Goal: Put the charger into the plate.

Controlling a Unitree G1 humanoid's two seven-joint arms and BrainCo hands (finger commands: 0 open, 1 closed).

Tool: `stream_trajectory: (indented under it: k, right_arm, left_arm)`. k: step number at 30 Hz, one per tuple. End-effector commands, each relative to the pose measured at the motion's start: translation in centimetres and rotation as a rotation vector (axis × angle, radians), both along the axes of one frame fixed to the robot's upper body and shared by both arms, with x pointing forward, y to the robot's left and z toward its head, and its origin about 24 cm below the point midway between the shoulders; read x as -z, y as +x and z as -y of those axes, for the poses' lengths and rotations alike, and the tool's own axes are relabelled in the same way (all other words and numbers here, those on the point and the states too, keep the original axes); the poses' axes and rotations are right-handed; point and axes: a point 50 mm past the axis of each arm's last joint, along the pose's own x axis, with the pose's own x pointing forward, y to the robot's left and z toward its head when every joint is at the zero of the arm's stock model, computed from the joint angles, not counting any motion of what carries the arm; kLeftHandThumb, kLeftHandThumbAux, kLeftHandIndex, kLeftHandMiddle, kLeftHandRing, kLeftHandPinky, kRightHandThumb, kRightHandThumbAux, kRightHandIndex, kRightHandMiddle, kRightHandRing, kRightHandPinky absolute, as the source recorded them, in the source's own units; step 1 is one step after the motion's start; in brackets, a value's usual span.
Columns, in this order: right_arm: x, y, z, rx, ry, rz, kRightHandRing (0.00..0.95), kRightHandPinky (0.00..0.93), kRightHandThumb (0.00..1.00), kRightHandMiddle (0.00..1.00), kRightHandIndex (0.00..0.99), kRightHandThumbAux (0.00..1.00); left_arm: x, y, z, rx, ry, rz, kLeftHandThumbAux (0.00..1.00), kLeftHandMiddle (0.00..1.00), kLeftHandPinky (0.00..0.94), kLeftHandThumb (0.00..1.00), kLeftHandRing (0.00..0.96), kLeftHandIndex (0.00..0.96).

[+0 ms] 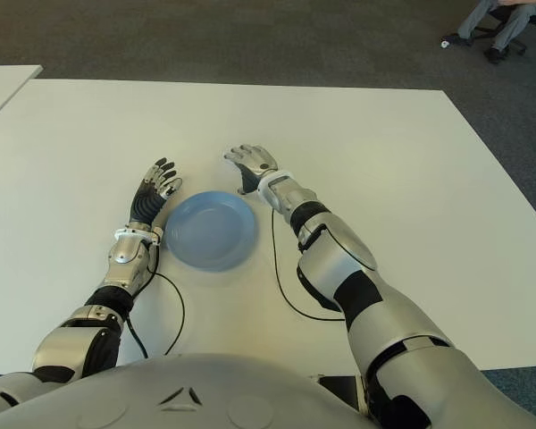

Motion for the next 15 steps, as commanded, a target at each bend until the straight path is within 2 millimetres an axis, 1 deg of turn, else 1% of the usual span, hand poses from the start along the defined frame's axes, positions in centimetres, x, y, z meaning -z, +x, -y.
stream_trajectory:
  k: [1,12,15]
  right_arm:
    - [0.94,-0.34,1.46,-0.035,-0.119,-0.004,0.002,0.01,0.0,0.031,0.0,0.856]
    - [1.12,-0.4,2.09,-0.107,-0.243,0.003,0.024,0.039,0.0,0.046,0.0,0.892]
    - [0.27,0.12,2.45,-0.135,-0.277,-0.007,0.02,0.036,0.0,0.037,0.0,0.895]
  left_arm:
    - [4.06,-3.89,0.93,0.009,-0.045,-0.216,0.575,0.135,0.147,0.0,0.138,0.005]
    - [3.97,-3.8,1.01,0.016,-0.053,-0.212,0.577,0.128,0.137,0.0,0.13,0.003]
    - [3.94,-3.76,1.05,0.016,-0.056,-0.211,0.576,0.129,0.143,0.0,0.131,0.002]
